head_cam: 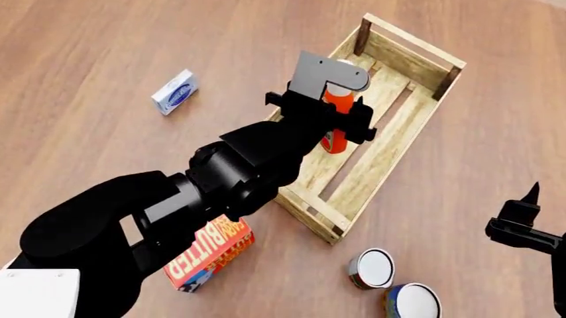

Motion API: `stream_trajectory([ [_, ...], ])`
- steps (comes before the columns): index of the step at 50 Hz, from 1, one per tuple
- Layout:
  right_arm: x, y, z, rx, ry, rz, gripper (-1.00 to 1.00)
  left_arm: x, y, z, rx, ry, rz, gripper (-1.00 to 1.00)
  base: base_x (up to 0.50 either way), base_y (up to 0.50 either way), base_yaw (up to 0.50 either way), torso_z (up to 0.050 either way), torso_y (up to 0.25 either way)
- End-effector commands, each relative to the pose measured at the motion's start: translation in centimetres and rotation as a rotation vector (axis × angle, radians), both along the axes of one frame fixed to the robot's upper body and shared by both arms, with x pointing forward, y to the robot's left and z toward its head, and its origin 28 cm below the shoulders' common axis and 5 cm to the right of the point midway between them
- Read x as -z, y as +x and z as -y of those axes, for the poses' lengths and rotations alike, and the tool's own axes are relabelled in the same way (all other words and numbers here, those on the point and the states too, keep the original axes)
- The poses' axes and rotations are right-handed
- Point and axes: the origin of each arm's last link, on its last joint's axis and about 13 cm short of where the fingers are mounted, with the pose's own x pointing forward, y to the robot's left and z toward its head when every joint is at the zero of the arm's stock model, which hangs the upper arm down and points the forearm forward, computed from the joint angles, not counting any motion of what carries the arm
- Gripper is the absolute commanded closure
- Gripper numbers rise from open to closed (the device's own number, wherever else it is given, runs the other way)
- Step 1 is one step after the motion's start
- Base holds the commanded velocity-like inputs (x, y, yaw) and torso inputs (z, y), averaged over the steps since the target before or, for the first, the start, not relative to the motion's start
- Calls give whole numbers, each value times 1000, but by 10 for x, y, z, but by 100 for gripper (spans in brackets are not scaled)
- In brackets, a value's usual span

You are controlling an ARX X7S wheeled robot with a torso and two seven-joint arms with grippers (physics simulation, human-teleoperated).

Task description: Pick up the ketchup, and put it in the wooden tray.

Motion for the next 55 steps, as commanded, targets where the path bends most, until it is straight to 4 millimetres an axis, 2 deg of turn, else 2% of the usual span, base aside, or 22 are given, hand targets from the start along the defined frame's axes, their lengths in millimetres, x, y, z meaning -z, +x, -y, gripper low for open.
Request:
stream_trajectory([
  [1,0,0,0,3,0,1,-100,-3,0,1,4,-8,15,100,0,0,0,0,0],
  [22,0,0,0,18,6,-3,-100,14,-2,0,-13,34,8,100,0,0,0,0,0],
  [51,0,0,0,17,7,-14,-100,24,-2,-3,-27,48,-23,100,0,0,0,0,0],
  [52,0,0,0,17,7,-14,-100,24,-2,-3,-26,49,-23,-100,0,0,0,0,0],
  [55,0,0,0,17,7,-14,-100,24,-2,-3,-25,51,-24,-100,0,0,0,0,0],
])
